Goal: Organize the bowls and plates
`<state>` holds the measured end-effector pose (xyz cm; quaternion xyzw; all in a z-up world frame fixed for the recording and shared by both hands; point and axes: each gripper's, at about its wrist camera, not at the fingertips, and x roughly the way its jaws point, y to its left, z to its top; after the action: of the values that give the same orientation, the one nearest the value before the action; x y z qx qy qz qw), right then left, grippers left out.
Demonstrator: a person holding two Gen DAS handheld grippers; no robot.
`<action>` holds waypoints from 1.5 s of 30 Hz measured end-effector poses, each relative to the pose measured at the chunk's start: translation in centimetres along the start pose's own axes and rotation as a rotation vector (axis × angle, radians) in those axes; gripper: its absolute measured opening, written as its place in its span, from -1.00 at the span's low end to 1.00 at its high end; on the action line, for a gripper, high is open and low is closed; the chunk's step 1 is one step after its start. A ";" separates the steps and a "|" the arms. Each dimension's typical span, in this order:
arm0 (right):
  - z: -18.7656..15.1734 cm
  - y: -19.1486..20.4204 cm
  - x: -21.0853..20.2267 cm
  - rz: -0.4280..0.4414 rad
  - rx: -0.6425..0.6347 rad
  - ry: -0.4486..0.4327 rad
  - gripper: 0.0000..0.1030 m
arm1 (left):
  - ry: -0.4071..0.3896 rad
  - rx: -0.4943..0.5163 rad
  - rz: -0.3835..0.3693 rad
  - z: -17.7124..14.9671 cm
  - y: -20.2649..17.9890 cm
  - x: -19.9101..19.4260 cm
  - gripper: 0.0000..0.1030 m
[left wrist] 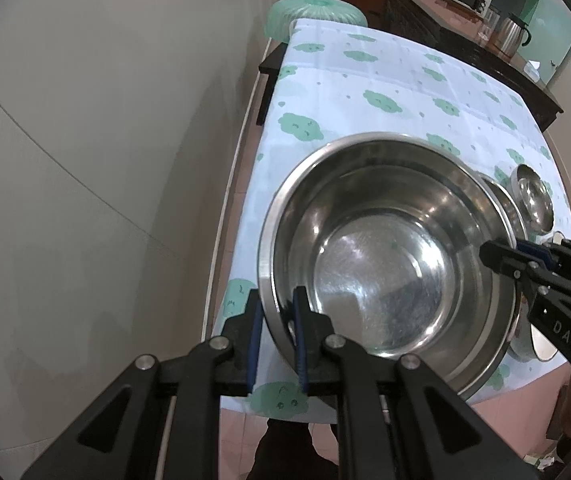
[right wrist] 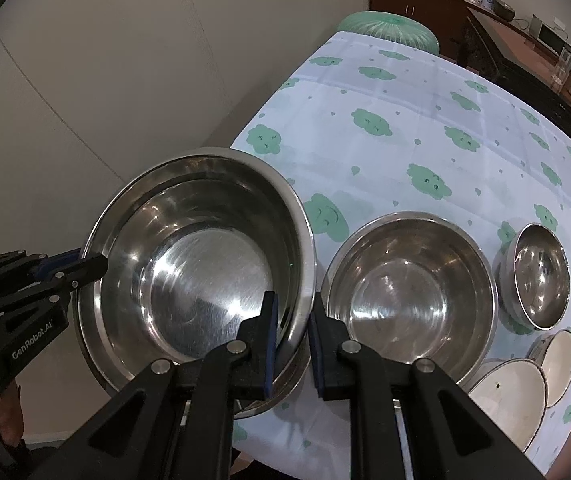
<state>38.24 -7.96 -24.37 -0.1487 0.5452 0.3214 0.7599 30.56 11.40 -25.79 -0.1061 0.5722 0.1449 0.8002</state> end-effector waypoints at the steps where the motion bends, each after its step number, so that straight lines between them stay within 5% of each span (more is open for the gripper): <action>1: -0.1 0.0 0.0 0.000 0.001 0.002 -0.66 | 0.002 0.005 -0.002 -0.1 0.0 0.0 -0.77; 45: -3.5 0.5 3.1 -0.008 -0.025 0.115 -0.63 | 0.081 0.070 -0.019 -2.2 -0.3 2.5 -0.77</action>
<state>35.93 -8.59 -28.41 -0.1783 0.5832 0.3161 0.7268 29.46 10.70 -28.90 -0.0894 0.6080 0.1129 0.7808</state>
